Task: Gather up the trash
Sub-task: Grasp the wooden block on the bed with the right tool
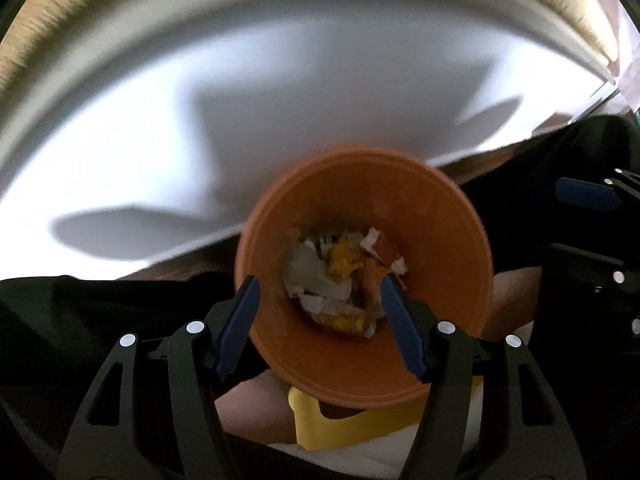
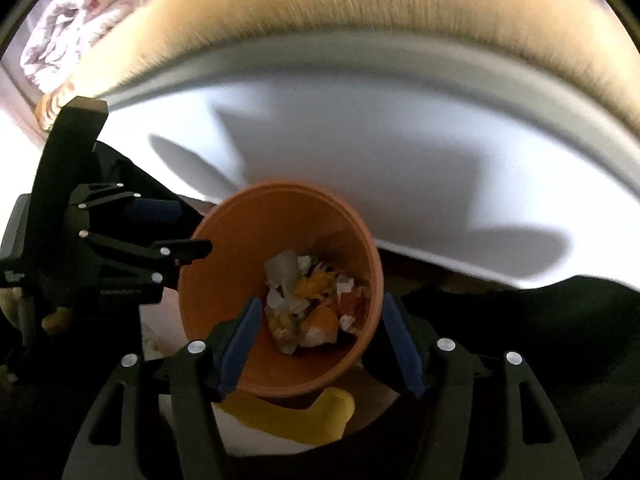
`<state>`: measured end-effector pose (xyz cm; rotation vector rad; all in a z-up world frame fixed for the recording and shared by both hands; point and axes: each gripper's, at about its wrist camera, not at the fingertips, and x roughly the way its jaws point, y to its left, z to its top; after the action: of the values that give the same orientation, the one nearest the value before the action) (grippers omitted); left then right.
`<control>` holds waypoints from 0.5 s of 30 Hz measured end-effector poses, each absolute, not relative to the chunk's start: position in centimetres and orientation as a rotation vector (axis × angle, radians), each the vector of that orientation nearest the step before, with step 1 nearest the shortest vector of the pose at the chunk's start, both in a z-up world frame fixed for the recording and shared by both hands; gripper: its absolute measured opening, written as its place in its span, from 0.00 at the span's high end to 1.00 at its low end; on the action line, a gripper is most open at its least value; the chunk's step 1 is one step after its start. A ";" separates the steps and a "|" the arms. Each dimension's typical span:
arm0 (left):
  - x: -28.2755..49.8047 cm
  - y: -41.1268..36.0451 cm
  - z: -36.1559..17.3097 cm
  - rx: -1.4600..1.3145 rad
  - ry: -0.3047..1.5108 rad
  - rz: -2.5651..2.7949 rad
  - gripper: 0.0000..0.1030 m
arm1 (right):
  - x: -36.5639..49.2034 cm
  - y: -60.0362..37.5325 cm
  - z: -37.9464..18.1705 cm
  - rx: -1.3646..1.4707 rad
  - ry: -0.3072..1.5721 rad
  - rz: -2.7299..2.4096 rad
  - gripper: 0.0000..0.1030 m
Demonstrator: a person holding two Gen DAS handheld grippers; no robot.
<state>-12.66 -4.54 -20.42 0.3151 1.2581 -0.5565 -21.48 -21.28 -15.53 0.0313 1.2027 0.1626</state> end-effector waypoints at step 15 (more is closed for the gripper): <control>-9.2 2.8 -6.5 0.037 0.886 -0.432 0.33 | -6.2 -20.5 0.8 -0.129 0.787 0.206 0.29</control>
<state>-9.15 2.83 -6.46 0.0368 0.8860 -0.4320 -6.18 -20.54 0.83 -0.1292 0.7871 0.2062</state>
